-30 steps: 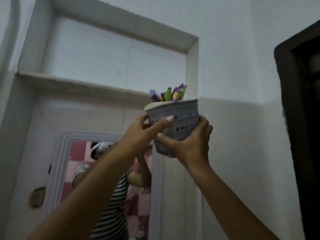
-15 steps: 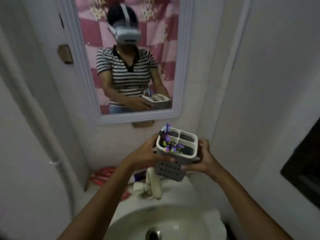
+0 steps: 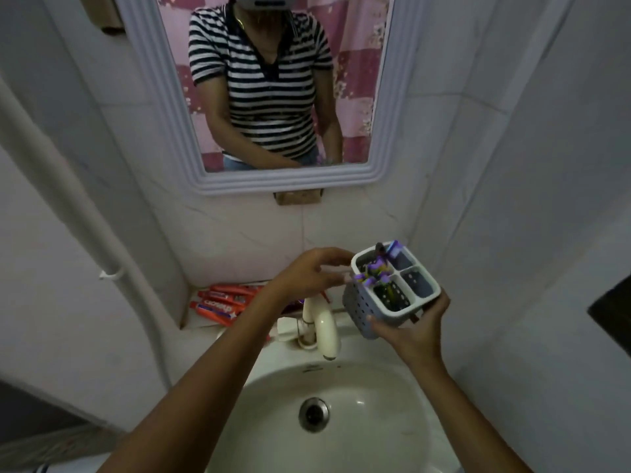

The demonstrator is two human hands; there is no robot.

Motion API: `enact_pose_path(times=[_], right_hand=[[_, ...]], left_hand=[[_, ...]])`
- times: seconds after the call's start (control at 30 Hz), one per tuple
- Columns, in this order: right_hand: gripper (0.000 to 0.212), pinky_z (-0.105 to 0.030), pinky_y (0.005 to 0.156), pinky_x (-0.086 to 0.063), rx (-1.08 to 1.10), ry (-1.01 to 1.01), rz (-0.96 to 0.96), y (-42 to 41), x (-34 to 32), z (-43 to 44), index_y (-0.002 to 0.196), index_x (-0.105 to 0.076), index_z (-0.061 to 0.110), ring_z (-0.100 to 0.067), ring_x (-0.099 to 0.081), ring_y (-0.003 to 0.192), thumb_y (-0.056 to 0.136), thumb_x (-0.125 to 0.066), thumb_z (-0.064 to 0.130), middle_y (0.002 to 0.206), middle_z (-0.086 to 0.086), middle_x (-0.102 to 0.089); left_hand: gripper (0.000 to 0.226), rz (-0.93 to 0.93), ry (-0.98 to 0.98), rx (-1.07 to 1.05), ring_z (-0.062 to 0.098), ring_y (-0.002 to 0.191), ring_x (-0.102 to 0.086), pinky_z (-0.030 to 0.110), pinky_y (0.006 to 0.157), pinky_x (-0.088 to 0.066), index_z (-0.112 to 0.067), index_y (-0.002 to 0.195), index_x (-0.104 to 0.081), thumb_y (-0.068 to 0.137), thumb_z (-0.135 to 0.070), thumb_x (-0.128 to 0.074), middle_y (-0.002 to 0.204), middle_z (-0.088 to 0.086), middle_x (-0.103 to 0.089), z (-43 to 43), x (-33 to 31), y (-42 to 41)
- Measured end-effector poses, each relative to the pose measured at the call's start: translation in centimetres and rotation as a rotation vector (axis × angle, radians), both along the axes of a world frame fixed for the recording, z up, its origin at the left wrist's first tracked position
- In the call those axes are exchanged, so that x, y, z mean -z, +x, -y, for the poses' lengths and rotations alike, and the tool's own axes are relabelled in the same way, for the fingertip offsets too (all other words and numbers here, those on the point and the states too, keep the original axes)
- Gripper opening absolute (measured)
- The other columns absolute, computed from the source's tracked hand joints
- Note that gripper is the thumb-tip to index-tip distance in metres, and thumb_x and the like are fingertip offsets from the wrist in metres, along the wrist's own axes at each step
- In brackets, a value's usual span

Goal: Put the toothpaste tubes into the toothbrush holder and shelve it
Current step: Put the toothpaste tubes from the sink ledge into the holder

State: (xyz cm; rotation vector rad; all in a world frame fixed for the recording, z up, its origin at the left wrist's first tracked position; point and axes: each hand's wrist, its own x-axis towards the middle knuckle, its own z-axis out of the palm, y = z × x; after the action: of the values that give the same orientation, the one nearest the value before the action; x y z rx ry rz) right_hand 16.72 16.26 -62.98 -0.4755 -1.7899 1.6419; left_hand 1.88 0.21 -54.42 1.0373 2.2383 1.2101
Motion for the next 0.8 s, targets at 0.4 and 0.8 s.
enact_pose_path(times=[0.4,0.8], right_hand=[[0.126,-0.044,0.101,-0.058,0.167,0.033,0.166,-0.3,10.7,2.5,0.141,-0.031,0.02,-0.021,-0.066,0.124,0.041,-0.106,0.005,0.142,-0.008,-0.056],[0.114,-0.031,0.105,-0.055,0.12,0.005,0.218,-0.8,12.3,2.1,0.137,-0.037,0.032,-0.001,-0.061,0.128,0.047,-0.105,0.017,0.146,-0.011,-0.054]], left_hand=[[0.031,-0.085,-0.214,-0.369,0.007,0.095,-0.063,0.035,0.089,-0.056,-0.019,0.121,-0.064,0.09,-0.014,-0.064,0.112,-0.003,-0.07,7.9,11.2,-3.8],[0.039,-0.505,-0.567,-0.214,0.018,0.087,-0.061,0.036,0.076,-0.054,-0.025,0.104,-0.068,0.075,-0.051,-0.072,0.098,-0.001,-0.069,6.0,14.8,-6.3]])
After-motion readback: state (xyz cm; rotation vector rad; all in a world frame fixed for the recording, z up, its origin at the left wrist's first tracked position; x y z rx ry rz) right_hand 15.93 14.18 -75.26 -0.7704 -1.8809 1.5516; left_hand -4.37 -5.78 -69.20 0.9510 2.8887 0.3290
